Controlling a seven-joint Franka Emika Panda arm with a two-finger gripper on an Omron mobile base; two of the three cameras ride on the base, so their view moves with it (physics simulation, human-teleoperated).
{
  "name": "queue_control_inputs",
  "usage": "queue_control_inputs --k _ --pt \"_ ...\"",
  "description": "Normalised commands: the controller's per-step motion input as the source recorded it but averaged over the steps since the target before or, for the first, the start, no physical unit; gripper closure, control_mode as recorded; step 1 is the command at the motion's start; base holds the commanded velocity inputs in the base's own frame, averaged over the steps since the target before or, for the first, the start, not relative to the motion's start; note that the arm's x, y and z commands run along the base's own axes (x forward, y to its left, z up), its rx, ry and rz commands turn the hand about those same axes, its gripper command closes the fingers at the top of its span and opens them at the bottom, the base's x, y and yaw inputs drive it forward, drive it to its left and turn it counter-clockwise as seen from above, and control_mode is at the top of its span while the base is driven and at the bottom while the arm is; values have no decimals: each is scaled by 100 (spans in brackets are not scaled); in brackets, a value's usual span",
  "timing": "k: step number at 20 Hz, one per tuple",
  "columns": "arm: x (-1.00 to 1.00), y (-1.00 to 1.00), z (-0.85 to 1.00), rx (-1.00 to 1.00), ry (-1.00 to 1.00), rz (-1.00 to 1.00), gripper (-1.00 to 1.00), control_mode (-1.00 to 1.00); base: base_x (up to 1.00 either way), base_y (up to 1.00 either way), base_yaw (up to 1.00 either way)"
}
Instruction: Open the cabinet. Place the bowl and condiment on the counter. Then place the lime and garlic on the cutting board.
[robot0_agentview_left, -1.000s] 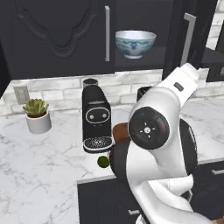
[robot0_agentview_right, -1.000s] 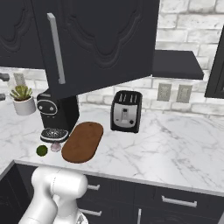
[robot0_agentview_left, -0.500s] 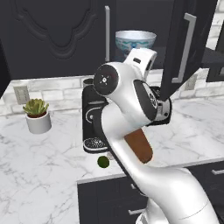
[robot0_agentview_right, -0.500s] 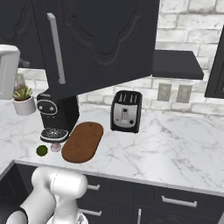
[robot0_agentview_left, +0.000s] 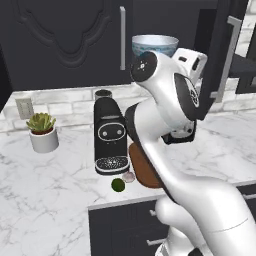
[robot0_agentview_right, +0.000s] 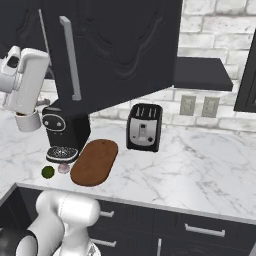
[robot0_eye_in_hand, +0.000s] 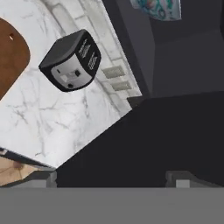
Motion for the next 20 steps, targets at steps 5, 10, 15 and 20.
queue_control_inputs --k 5,10,15,20 --pt "-44 -100 0 0 3 -2 -100 -100 0 0 0" --pt "0 -100 0 0 13 0 -100 -100 0 0 0" --pt "38 -100 1 4 10 0 -100 -100 0 0 0" --pt "30 -62 -5 15 -13 8 -100 -100 0 0 0"
